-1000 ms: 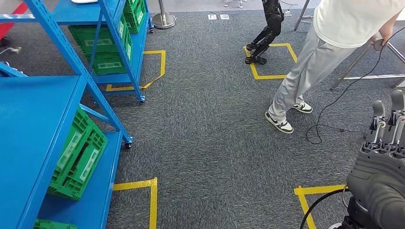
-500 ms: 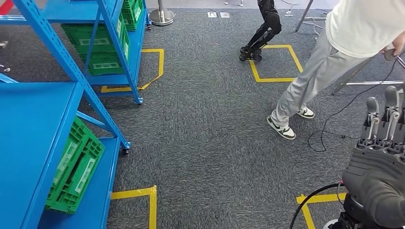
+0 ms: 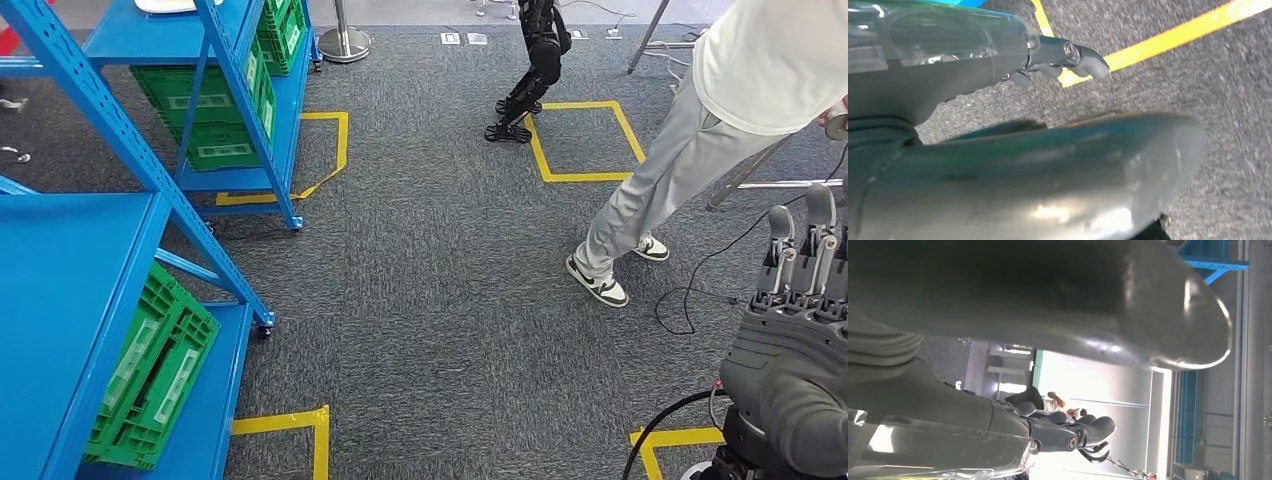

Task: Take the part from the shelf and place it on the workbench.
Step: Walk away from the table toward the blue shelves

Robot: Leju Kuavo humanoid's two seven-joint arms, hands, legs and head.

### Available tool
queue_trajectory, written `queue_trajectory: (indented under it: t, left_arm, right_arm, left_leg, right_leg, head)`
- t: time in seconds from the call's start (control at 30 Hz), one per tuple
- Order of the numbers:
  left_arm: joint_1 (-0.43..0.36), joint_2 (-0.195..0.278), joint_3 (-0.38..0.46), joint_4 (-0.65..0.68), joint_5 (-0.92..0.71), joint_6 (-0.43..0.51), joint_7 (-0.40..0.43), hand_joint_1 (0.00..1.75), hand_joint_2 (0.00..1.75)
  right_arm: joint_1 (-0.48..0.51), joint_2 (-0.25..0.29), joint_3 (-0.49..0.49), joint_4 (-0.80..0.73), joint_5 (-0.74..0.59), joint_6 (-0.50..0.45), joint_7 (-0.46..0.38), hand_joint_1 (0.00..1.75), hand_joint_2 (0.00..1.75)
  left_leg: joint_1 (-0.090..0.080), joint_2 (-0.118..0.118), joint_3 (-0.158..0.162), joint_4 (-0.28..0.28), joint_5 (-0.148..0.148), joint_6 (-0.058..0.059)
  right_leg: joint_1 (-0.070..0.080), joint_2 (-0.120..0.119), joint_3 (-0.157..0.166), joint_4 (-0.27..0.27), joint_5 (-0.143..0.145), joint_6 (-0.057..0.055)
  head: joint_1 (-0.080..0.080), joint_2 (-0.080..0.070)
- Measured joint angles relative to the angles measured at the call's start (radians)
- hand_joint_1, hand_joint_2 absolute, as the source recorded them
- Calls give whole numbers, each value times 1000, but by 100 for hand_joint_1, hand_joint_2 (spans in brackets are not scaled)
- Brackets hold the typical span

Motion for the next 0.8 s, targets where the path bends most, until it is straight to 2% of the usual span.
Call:
queue_trajectory:
  t: [0.17,0.33,0.43,0.5,0.57,0.63,0.67,0.7,0.73,0.8]
  left_arm:
    - [0,3,0,0,0,12,4,0,0]
    - [0,5,0,0,1,0,8,0,0]
    - [0,6,0,0,3,-6,8,0,0]
    - [0,6,0,0,6,-10,7,0,0]
    - [0,6,0,0,7,-13,6,0,0]
    - [1,6,0,0,8,-16,5,0,0]
    - [2,7,0,0,9,-16,5,0,0]
    - [3,7,0,0,9,-17,5,0,0]
    - [4,7,0,0,9,-17,5,0,0]
    - [5,8,0,0,9,-18,5,0,0]
  right_arm:
    - [0,0,0,0,3,0,0,0,0]
    - [-1,0,0,0,3,0,0,0,0]
    - [-1,0,0,0,3,0,0,0,0]
    - [-2,0,0,0,3,0,1,0,0]
    - [-4,-1,0,0,3,0,1,0,0]
    - [-3,-1,1,1,3,0,1,0,0]
    - [-2,-1,1,2,3,0,1,0,0]
    - [-2,-1,1,3,3,0,1,0,0]
    - [-2,-1,1,3,3,0,1,0,0]
    - [-2,0,1,3,3,0,1,0,0]
  left_leg:
    - [0,-1,5,-10,-1,-2]
    - [0,-1,5,-11,-1,-3]
    - [-4,-1,10,-23,-3,12]
    - [-2,0,33,-48,5,23]
    - [2,0,57,-64,10,26]
    - [2,0,69,-66,5,25]
    - [2,0,74,-65,1,23]
    - [3,-1,81,-65,-5,20]
    - [4,-2,91,-65,-13,16]
    - [7,-2,113,-66,-34,5]
  right_leg:
    - [0,-1,1,0,-5,-7]
    - [0,-1,1,0,-6,-9]
    - [-5,-1,8,-3,4,2]
    - [-9,-1,10,9,4,10]
    - [-13,0,-17,72,-34,16]
    - [-19,0,-79,192,-88,27]
    - [-24,0,-105,238,-101,32]
    - [-28,0,-118,253,-95,36]
    - [-32,0,-113,227,-66,38]
    - [-38,-1,-68,109,11,41]
  head:
    - [-5,0]
    - [-6,0]
    - [-7,0]
    - [-10,0]
    - [-10,0]
    - [-7,0]
    - [-7,0]
    - [-6,0]
    - [-6,0]
    - [-5,0]
